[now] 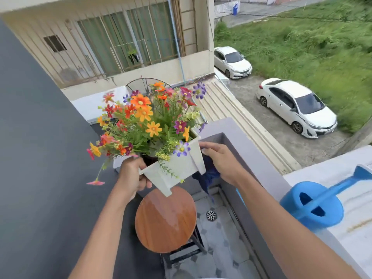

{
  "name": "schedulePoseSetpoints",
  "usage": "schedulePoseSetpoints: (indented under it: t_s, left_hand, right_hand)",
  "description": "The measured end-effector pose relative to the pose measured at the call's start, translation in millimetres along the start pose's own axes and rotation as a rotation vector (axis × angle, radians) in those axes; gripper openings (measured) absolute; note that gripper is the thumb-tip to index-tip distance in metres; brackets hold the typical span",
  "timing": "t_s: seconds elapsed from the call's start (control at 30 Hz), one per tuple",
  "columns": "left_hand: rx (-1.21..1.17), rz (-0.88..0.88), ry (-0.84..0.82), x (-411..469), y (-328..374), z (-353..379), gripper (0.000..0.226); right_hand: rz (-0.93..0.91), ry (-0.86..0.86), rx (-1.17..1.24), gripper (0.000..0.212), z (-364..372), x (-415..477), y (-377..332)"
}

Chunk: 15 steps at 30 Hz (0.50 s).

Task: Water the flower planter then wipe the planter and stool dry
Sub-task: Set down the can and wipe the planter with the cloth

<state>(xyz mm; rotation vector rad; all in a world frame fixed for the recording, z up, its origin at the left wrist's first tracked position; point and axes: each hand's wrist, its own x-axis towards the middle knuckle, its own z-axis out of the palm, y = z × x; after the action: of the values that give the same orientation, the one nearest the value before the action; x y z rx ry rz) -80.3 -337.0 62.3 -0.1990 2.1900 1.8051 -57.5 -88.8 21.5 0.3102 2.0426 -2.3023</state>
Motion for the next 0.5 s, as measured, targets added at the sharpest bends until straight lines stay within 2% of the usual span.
schedulePoseSetpoints:
  t_s: [0.07,0.13,0.3,0.5]
  left_hand:
    - [0.025,-0.025,0.044,5.6,-11.9,-8.4,0.017]
    - [0.067,-0.027,0.100,8.3,-22.2,-11.2,0.011]
    - [0.039,-0.060,0.214,27.4,-33.4,-24.4,0.015]
    - [-0.020,-0.064,0.309,67.8,-33.4,-61.7,0.021]
  right_hand:
    - [0.004,-0.011,0.029,0.039,-1.3,4.9,8.1]
    - [-0.023,-0.022,0.047,0.037,-0.4,7.7,8.7]
    - [0.011,-0.058,0.068,0.033,18.8,24.9,27.7]
    - [0.192,-0.175,-0.255,0.038,53.8,48.1,73.4]
